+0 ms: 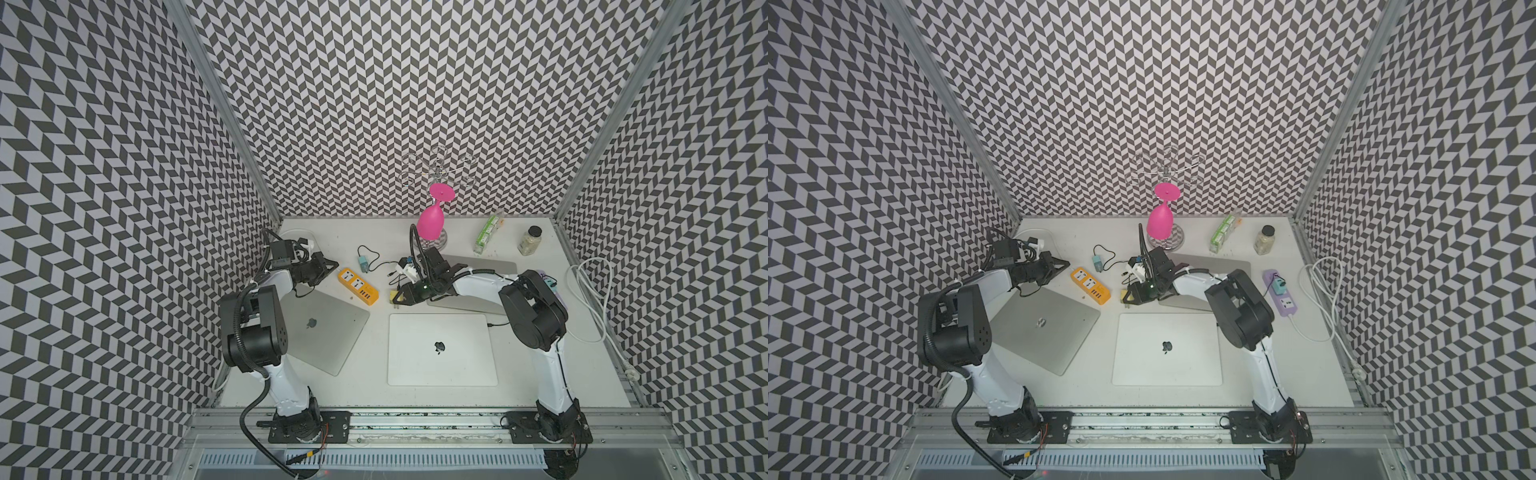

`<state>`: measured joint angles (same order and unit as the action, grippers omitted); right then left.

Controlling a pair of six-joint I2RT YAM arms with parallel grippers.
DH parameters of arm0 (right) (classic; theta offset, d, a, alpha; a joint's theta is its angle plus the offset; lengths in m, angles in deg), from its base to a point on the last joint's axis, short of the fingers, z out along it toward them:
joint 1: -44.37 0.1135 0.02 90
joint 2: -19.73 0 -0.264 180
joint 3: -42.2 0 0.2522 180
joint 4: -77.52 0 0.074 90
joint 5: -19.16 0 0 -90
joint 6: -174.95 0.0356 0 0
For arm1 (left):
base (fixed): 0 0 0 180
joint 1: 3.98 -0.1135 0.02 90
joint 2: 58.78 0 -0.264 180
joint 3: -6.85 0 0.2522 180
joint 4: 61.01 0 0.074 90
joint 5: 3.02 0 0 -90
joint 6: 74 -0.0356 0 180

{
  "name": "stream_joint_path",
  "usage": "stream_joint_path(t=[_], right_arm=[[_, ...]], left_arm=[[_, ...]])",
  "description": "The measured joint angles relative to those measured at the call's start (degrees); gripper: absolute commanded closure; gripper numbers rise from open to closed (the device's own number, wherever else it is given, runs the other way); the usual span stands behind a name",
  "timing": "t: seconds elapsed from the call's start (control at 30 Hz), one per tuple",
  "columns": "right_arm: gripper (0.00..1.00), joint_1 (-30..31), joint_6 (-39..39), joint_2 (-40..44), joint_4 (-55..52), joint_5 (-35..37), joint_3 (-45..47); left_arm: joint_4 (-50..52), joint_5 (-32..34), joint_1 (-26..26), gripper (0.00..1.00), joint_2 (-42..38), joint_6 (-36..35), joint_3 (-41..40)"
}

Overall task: Unplug the laptop charger
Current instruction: Place the plug at the center of the board.

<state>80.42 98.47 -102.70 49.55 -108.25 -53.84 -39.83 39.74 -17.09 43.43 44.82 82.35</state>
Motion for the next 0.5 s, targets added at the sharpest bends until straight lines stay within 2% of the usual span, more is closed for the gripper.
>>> stream_joint_path(t=[0.33, 0.4, 0.5], right_arm=[[0.63, -1.1, 1.2, 0.0, -0.9, -0.3, -0.2], [0.56, -1.2, 1.4, 0.0, -1.2, -0.3, -0.7], [0.53, -1.1, 1.2, 0.0, -1.3, 0.3, -1.2]], left_arm=[[0.8, 0.6, 0.0, 1.00, -0.6, -0.9, 0.0], [0.9, 0.7, 0.0, 1.00, -0.6, -0.9, 0.0], [1.0, 0.9, 0.0, 1.00, -0.6, -1.0, -0.1]])
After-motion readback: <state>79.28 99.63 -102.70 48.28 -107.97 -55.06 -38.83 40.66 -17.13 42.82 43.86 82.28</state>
